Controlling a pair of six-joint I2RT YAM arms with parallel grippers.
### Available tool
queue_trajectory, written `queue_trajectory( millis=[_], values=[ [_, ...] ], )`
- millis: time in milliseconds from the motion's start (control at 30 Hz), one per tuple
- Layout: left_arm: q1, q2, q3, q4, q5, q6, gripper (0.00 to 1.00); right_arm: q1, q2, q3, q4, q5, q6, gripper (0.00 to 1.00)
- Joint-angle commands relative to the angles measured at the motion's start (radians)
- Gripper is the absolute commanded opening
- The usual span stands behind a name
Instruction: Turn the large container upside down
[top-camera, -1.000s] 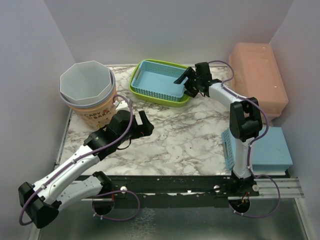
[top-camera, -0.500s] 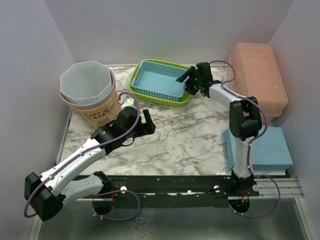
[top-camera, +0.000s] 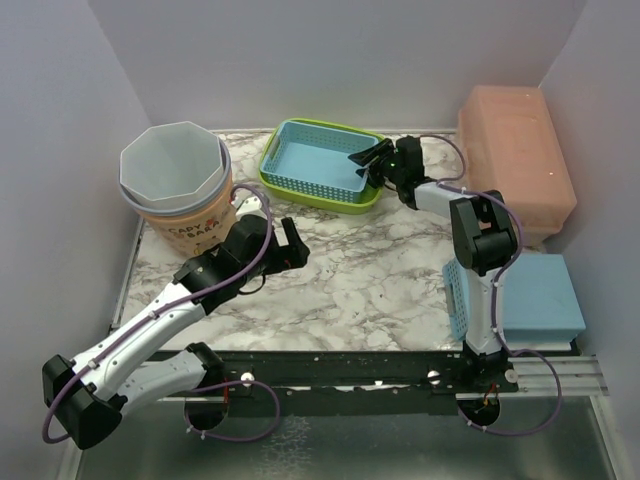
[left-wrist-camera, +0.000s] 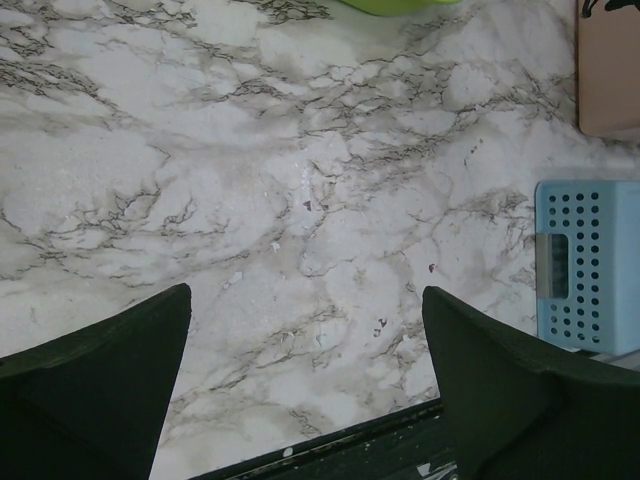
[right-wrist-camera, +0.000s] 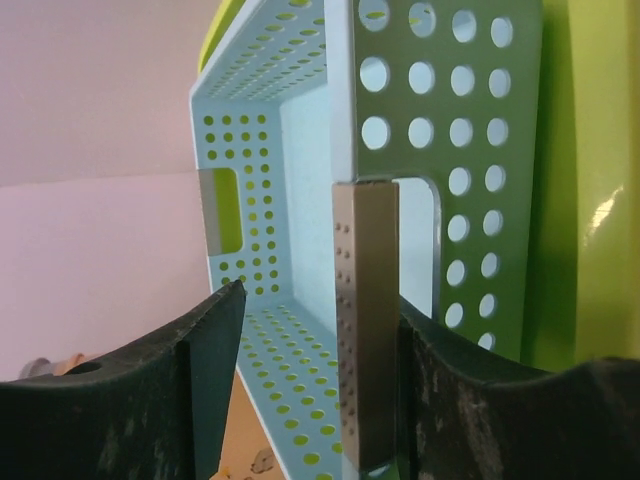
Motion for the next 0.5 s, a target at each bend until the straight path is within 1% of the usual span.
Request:
queue_trajectory(
  millis=[0, 133, 300, 467],
  values=[
    [0.005, 0.022, 0.024, -0.006, -0.019, 0.005, 0.99, -0.007, 0.040, -0.055, 0.192, -0.086, 0.089, 0.57],
    [0.005, 0.033, 0.029, -0.006, -0.012, 0.005, 0.99, -0.008, 0.012, -0.095, 0.316, -0.155, 0.101, 0.56],
    [0.006, 0.031, 0.025, -0.006, -0.009, 0.005, 0.99, -0.015, -0.038, -0.128, 0.353, -0.215, 0.129, 0.57],
    [0.006, 0.018, 0.018, -0.005, -0.014, 0.000, 0.99, 0.004, -0.072, -0.155, 0.260, -0.245, 0.130, 0.56]
  ],
)
